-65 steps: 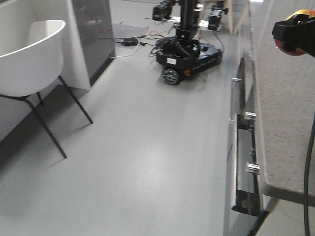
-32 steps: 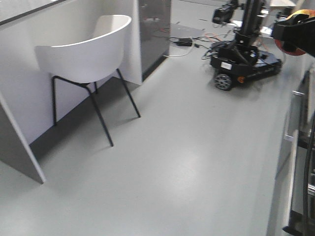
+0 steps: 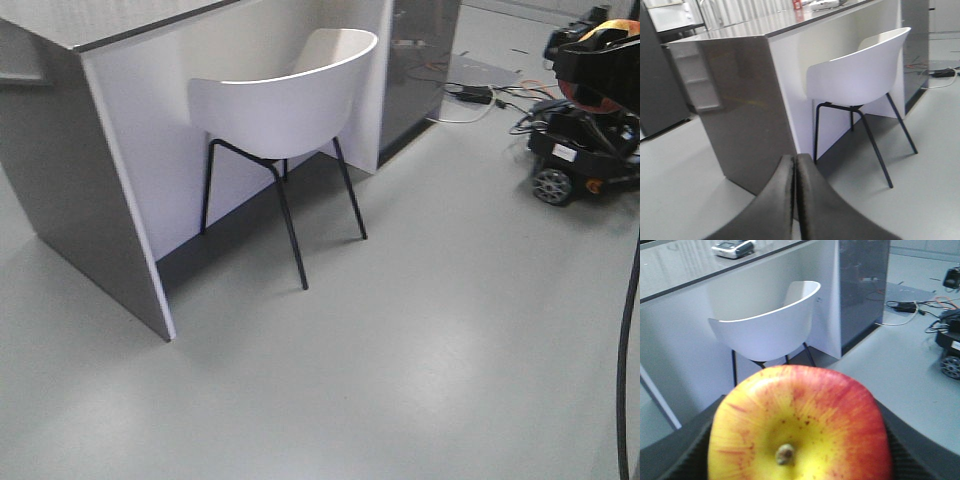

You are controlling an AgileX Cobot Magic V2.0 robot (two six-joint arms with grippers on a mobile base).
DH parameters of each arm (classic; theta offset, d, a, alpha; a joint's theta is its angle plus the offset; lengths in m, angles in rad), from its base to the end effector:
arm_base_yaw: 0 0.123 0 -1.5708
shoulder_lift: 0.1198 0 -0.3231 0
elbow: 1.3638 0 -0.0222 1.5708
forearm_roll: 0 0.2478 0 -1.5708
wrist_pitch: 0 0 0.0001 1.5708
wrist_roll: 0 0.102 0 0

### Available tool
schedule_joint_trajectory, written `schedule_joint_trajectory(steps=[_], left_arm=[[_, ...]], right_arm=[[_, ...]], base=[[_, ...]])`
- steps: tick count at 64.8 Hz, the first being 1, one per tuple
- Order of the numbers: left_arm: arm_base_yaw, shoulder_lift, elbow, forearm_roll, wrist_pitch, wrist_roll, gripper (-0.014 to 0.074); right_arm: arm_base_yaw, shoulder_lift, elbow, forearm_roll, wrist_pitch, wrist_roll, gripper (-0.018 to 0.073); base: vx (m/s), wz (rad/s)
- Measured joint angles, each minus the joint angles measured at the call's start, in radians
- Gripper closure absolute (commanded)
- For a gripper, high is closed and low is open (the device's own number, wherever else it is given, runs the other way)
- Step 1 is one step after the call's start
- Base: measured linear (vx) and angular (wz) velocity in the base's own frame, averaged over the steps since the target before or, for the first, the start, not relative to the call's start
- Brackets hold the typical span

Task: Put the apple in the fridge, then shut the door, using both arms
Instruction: 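Drive the base away from the counter holding the apple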

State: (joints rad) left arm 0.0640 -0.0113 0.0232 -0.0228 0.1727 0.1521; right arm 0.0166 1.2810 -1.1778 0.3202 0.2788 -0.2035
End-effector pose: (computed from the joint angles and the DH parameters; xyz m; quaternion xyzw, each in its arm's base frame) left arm 0.0257 0.0012 0.1888 0.0256 0.7402 0.0635 0.6689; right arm 0.2909 0.0137 0.4314 0.0093 0.7989 0.0711 0.5972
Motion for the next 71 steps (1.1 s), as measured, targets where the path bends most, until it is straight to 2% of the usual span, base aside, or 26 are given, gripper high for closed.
schedule_joint_trajectory(steps=[71], left_arm=[[0.0, 0.0, 0.0, 0.0, 0.0, 0.0, 0.0602]], right_arm=[[0.0, 0.0, 0.0, 0.0, 0.0, 0.0, 0.0407]], base=[[0.0, 0.29]])
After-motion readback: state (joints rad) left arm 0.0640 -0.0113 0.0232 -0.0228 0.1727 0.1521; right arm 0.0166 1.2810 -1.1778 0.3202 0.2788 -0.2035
